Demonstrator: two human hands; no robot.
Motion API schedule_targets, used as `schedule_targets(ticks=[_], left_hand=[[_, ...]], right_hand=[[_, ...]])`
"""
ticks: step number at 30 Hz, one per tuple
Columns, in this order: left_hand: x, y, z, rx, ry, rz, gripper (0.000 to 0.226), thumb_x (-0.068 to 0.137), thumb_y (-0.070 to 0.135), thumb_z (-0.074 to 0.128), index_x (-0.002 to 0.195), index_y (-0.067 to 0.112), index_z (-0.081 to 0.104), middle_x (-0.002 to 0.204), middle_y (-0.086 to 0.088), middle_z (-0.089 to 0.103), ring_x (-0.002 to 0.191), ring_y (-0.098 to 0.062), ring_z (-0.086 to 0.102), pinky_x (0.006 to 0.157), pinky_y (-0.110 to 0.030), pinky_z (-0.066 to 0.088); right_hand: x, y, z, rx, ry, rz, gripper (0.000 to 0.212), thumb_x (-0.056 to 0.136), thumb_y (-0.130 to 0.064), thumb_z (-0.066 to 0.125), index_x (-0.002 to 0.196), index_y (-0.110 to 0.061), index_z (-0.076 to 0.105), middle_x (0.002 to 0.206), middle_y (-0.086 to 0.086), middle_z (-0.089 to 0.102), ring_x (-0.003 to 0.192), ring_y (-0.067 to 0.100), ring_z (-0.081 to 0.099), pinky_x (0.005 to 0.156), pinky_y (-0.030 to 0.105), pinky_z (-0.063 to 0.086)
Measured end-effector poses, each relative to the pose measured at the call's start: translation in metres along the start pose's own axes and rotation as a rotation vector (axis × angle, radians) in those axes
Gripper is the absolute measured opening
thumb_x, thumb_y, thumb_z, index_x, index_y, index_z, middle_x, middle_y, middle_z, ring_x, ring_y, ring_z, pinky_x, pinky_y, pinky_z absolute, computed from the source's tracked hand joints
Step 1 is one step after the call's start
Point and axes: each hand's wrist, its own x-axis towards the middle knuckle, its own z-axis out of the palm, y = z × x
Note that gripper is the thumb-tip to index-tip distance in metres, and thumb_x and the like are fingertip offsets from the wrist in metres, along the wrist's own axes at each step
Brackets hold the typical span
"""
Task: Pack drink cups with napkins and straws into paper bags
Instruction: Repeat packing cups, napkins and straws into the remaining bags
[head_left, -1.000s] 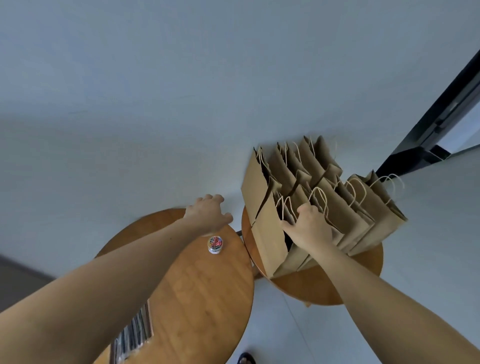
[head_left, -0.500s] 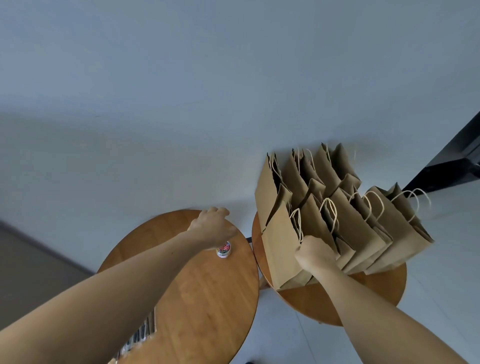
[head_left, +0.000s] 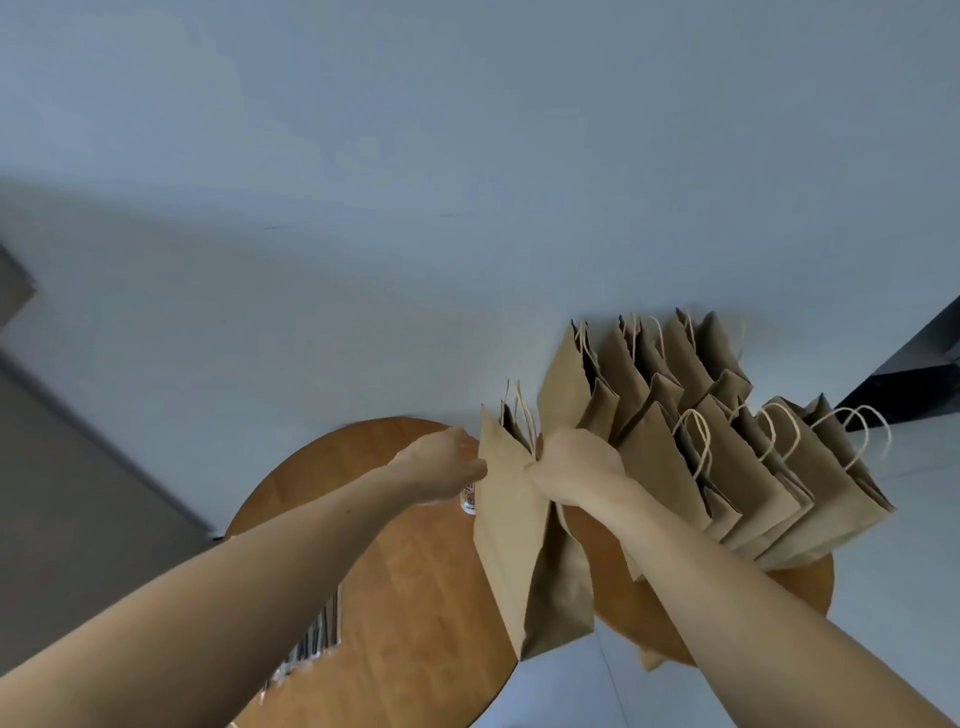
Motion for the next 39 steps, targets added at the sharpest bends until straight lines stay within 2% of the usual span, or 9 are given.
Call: schedule_targets(ticks=[6,10,13,19,23,27,32,35,39], left_hand=[[-0.031,-0.081,0.020,-0.144,-0.024,-0.135,0.060,0.096,0.050,0.051,0.144,0.015,0.042,0.144,-0.004,0.051,0.123,-0.021,0.054,0.092,-0.030,0.045],[-0.046,-0.128,0.039,-0.221,-0.036,-0.227,0.065,0.095,0.051,0.051,0.146,0.013,0.039,0.146,-0.007,0.048,0.124,-0.023,0.053,0.092,-0.030,0.043],[-0.056,-0.154,0.057,-0.264,-0.072,-0.293,0.068,0.093,0.051,0.051,0.148,0.013,0.036,0.142,-0.008,0.052,0.105,-0.017,0.056,0.084,-0.028,0.044],[-0.078,-0.178,0.082,-0.360,-0.124,-0.364,0.076,0.088,0.052,0.057,0.149,0.016,0.031,0.134,-0.008,0.056,0.098,-0.016,0.060,0.082,-0.033,0.054],[-0.082,-0.177,0.084,-0.466,-0.159,-0.344,0.086,0.081,0.056,0.061,0.152,0.022,0.026,0.143,-0.003,0.049,0.105,-0.016,0.055,0.069,-0.020,0.046],[-0.079,-0.165,0.084,-0.441,-0.141,-0.351,0.097,0.069,0.064,0.067,0.149,0.024,0.027,0.135,0.002,0.055,0.099,-0.012,0.060,0.069,-0.023,0.051],[-0.072,-0.145,0.089,-0.217,-0.034,-0.486,0.059,0.084,0.052,0.061,0.129,0.021,0.040,0.098,0.003,0.061,0.082,-0.016,0.065,0.075,-0.037,0.060],[-0.071,-0.147,0.091,-0.191,0.008,-0.566,0.025,0.094,0.039,0.053,0.109,0.019,0.054,0.088,0.001,0.062,0.075,-0.016,0.067,0.075,-0.036,0.061],[-0.076,-0.154,0.093,-0.097,0.051,-0.615,0.016,0.098,0.037,0.051,0.091,0.023,0.056,0.080,0.002,0.062,0.067,-0.014,0.066,0.070,-0.030,0.061]], right_hand=[[-0.013,-0.077,0.050,-0.057,0.053,-0.183,0.022,0.086,-0.033,0.054,0.069,-0.019,0.054,0.065,-0.003,0.056,0.059,0.016,0.056,0.048,0.025,0.038],[-0.019,-0.109,0.103,-0.017,0.073,-0.260,0.022,0.090,-0.038,0.052,0.084,-0.019,0.061,0.068,-0.007,0.053,0.064,0.016,0.056,0.051,0.026,0.037],[-0.026,-0.122,0.143,-0.009,0.008,-0.254,0.023,0.092,-0.042,0.050,0.086,-0.020,0.054,0.073,-0.005,0.053,0.073,0.021,0.060,0.054,0.027,0.036],[-0.030,-0.113,0.181,0.190,-0.231,-0.225,0.038,0.079,-0.060,0.060,0.091,-0.025,0.055,0.075,-0.007,0.060,0.073,0.016,0.063,0.049,0.026,0.038],[-0.028,-0.091,0.177,0.376,-0.341,-0.205,0.071,0.059,-0.083,0.061,0.111,-0.035,0.055,0.095,-0.014,0.063,0.081,0.005,0.062,0.064,0.024,0.052],[-0.025,-0.074,0.179,0.478,-0.299,-0.170,0.051,0.074,-0.068,0.069,0.110,-0.035,0.055,0.091,-0.014,0.062,0.074,0.009,0.068,0.059,0.025,0.059],[-0.022,-0.081,0.181,0.359,-0.237,-0.128,0.017,0.089,-0.039,0.060,0.099,-0.026,0.057,0.079,-0.008,0.064,0.070,0.009,0.064,0.061,0.028,0.056],[-0.017,-0.088,0.175,0.179,-0.144,-0.114,0.021,0.091,-0.044,0.058,0.094,-0.025,0.050,0.081,-0.008,0.061,0.067,0.009,0.059,0.052,0.021,0.046],[-0.007,-0.099,0.169,0.089,-0.090,-0.124,0.018,0.095,-0.041,0.058,0.099,-0.025,0.054,0.087,-0.008,0.060,0.071,0.011,0.058,0.054,0.019,0.044]])
